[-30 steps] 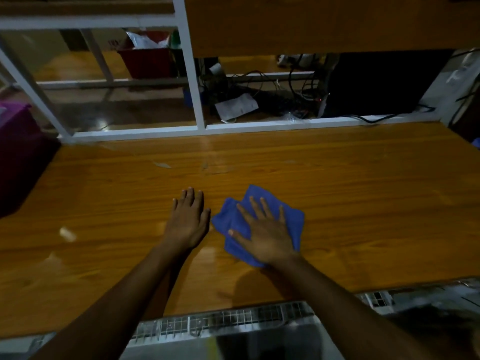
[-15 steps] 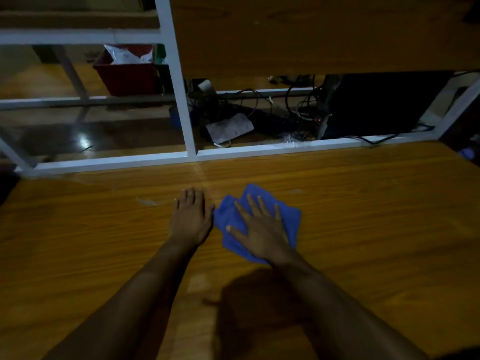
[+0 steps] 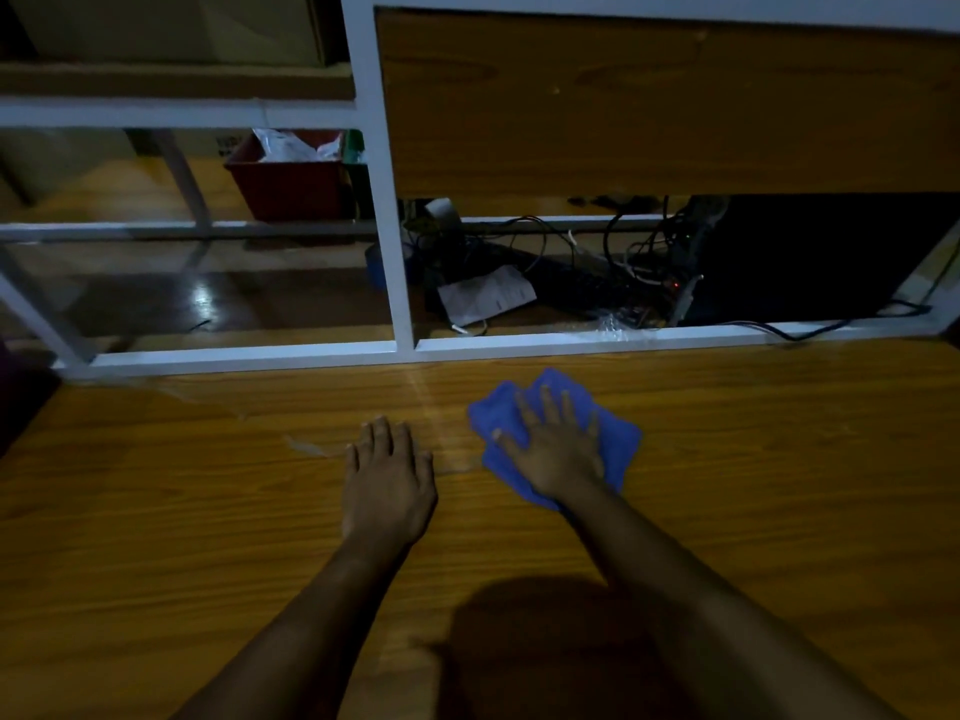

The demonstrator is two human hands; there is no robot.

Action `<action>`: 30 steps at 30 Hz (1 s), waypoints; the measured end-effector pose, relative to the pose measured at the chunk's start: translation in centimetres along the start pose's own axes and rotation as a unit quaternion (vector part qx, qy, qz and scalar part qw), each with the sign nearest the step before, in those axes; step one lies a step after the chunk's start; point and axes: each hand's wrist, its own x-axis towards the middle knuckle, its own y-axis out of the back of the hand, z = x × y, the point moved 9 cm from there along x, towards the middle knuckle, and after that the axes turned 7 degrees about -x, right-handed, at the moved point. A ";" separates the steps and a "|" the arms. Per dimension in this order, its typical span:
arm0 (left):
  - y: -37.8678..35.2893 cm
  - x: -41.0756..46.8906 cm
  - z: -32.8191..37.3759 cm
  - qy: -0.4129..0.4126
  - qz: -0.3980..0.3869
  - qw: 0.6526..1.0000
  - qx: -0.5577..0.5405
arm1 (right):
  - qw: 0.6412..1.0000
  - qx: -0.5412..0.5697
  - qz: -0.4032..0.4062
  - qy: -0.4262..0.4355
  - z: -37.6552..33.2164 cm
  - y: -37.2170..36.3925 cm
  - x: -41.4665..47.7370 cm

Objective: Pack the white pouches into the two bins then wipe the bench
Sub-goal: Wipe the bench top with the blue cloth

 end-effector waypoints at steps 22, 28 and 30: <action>4.2 -2.2 -4.7 0.037 0.064 0.996 -0.054 | 0.969 -0.015 0.021 0.245 -10.4 1.1 3.1; 6.8 -4.1 -11.9 0.092 0.028 0.995 -0.015 | 0.998 0.028 0.025 -0.045 -10.3 0.2 6.4; 7.7 -4.3 -13.3 0.102 0.034 0.994 -0.012 | 0.998 0.030 0.018 0.044 -15.7 -0.3 6.0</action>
